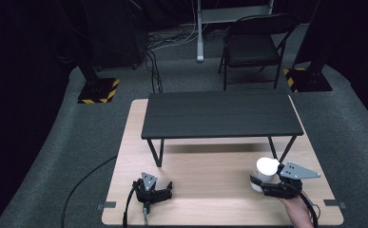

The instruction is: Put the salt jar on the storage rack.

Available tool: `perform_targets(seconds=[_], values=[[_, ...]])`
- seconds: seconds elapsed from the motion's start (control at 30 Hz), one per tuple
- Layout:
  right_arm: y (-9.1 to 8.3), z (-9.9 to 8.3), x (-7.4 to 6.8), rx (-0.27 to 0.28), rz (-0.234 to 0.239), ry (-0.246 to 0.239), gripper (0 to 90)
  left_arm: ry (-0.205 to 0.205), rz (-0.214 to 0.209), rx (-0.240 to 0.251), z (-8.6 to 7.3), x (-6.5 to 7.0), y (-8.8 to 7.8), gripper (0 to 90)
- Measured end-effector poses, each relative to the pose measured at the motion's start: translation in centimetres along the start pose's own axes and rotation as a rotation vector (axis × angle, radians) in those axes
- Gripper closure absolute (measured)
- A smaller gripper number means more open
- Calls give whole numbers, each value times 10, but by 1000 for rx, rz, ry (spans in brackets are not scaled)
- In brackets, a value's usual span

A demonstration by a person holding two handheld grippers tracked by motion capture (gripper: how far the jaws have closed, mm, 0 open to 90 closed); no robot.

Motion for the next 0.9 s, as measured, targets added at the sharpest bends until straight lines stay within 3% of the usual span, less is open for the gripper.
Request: perform_targets(seconds=[0.07, 0.33, 0.57, 0.7, 0.77, 0.9], values=[[5, 15, -1, -2, 7, -34, 296, 0, 0, 0, 0, 0, 0, 3], [13, 51, -1, 26, 32, -88, 297, 2, 0, 0, 0, 0, 0, 3], [20, 96, -3, 50, 45, -160, 296, 0, 0, 0, 0, 0, 0, 3], [22, 109, -1, 60, 55, -166, 297, 0, 0, 0, 0, 0, 0, 3], [26, 119, 7, 76, 84, -133, 297, 1, 0, -1, 0, 0, 0, 3], [29, 129, 10, 86, 88, -120, 297, 1, 0, -1, 0, 0, 0, 3]])
Point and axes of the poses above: each handheld gripper's, and its own axes: y roughly forward along the jaws, z roughly out of its top, x roughly to its right, the point moved 1 cm from there along y, roughly forward along the jaws, and after that the axes turned 3 degrees about -y, right-handed, at the moved point
